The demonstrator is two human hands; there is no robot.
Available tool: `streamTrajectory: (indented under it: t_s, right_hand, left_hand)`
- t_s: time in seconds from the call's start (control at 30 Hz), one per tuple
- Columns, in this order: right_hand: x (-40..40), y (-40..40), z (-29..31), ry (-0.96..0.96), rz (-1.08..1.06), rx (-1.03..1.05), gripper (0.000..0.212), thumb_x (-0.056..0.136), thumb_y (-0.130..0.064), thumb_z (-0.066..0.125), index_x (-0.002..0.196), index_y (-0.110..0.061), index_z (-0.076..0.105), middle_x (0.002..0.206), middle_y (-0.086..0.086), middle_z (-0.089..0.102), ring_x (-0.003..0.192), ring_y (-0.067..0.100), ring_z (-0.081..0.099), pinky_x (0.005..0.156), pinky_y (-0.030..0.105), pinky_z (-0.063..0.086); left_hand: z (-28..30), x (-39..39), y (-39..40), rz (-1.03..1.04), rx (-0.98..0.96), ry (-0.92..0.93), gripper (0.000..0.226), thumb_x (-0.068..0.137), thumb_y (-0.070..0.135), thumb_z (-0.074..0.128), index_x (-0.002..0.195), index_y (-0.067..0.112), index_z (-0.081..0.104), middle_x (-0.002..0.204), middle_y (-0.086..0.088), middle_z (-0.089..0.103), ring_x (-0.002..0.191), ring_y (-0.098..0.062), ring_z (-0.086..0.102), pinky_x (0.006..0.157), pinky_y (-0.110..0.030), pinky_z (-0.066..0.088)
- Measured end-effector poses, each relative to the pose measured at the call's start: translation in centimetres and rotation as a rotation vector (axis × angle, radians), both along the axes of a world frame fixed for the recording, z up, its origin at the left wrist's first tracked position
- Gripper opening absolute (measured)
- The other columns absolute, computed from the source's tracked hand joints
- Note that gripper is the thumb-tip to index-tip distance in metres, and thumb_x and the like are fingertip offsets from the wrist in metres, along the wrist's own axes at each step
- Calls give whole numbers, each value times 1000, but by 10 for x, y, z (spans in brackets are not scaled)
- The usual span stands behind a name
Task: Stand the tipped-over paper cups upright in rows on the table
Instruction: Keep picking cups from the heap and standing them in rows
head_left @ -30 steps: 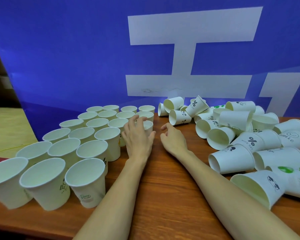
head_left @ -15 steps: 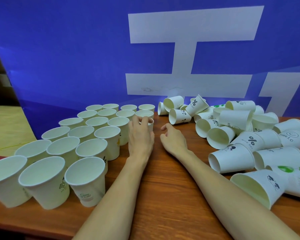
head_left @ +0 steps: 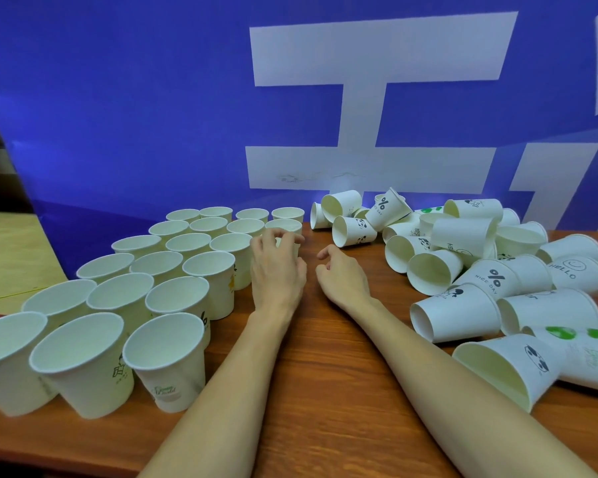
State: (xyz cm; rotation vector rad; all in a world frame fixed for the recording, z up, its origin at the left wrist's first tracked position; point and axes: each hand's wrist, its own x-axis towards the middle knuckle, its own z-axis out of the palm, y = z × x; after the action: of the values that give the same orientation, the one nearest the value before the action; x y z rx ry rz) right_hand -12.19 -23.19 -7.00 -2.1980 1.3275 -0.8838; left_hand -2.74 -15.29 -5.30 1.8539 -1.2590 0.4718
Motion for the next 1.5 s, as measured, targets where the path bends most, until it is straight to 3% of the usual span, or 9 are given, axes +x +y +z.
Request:
streamTrajectory:
  t_s: [0.17, 0.27, 0.37, 0.53, 0.73, 0.9, 1.13, 1.3, 1.5]
  right_hand:
    - [-6, -9, 9, -91, -93, -9, 27, 91, -21, 46, 115, -22, 58, 98, -1, 68, 97, 23, 61, 76, 32, 44]
    - [-11, -22, 16, -178, -189, -4, 28, 91, -21, 46, 116, -19, 58, 105, 3, 67, 102, 25, 60, 77, 32, 43]
    - [-11, -36, 18, -243, -249, 10, 30, 90, -19, 46, 116, -18, 60, 117, 7, 62, 108, 28, 57, 86, 36, 46]
    - [-5, -54, 18, -6, -299, 24, 43, 96, -21, 39, 136, -24, 53, 141, 16, 38, 128, 36, 36, 106, 42, 32]
    - [14, -69, 21, 206, -273, -3, 45, 95, -22, 41, 138, -32, 52, 151, 15, 25, 134, 38, 26, 110, 44, 25]
    - [24, -79, 22, 284, -308, 3, 39, 96, -24, 41, 134, -23, 51, 149, 18, 27, 132, 40, 28, 107, 46, 29]
    - [15, -66, 33, 212, -349, -112, 40, 96, -20, 43, 131, -2, 49, 139, 13, 42, 125, 38, 38, 100, 44, 35]
    - [3, -47, 44, 156, -334, -209, 35, 94, -16, 40, 122, -2, 57, 127, 15, 54, 118, 36, 45, 91, 42, 39]
    - [-14, -19, 56, 32, -270, -221, 38, 87, -15, 50, 123, -9, 62, 122, 15, 61, 115, 35, 52, 86, 38, 42]
  left_hand:
    - [3, -9, 5, -189, -132, 91, 22, 82, 14, 60, 102, 22, 67, 92, 7, 59, 88, -11, 53, 72, -27, 47]
    - [3, -15, 10, -268, 4, 202, 13, 85, 24, 57, 93, 27, 68, 72, 14, 61, 69, -5, 55, 66, -25, 45]
    - [-1, -18, 8, -320, 154, 225, 14, 85, 30, 55, 84, 27, 68, 72, 11, 65, 72, -6, 60, 69, -28, 48]
    - [-6, -19, 2, -339, 264, 211, 18, 88, 30, 52, 86, 27, 69, 74, 9, 66, 76, -10, 59, 70, -29, 47]
    - [-12, -18, -3, -338, 305, 194, 19, 89, 31, 50, 88, 27, 68, 73, 8, 65, 77, -13, 60, 72, -34, 49]
    - [-14, -17, -5, -339, 311, 174, 21, 90, 32, 48, 91, 26, 68, 78, 7, 67, 79, -13, 61, 73, -34, 50]
    - [-11, -18, -2, -330, 316, 188, 20, 91, 32, 48, 92, 27, 68, 80, 7, 68, 82, -15, 61, 75, -36, 50]
    - [-6, -22, 4, -332, 270, 195, 18, 92, 33, 49, 96, 30, 66, 80, 11, 66, 79, -10, 59, 70, -29, 46]
    - [-1, -27, 9, -371, 94, 191, 24, 93, 30, 53, 116, 31, 56, 74, 11, 60, 69, -5, 57, 65, -21, 39]
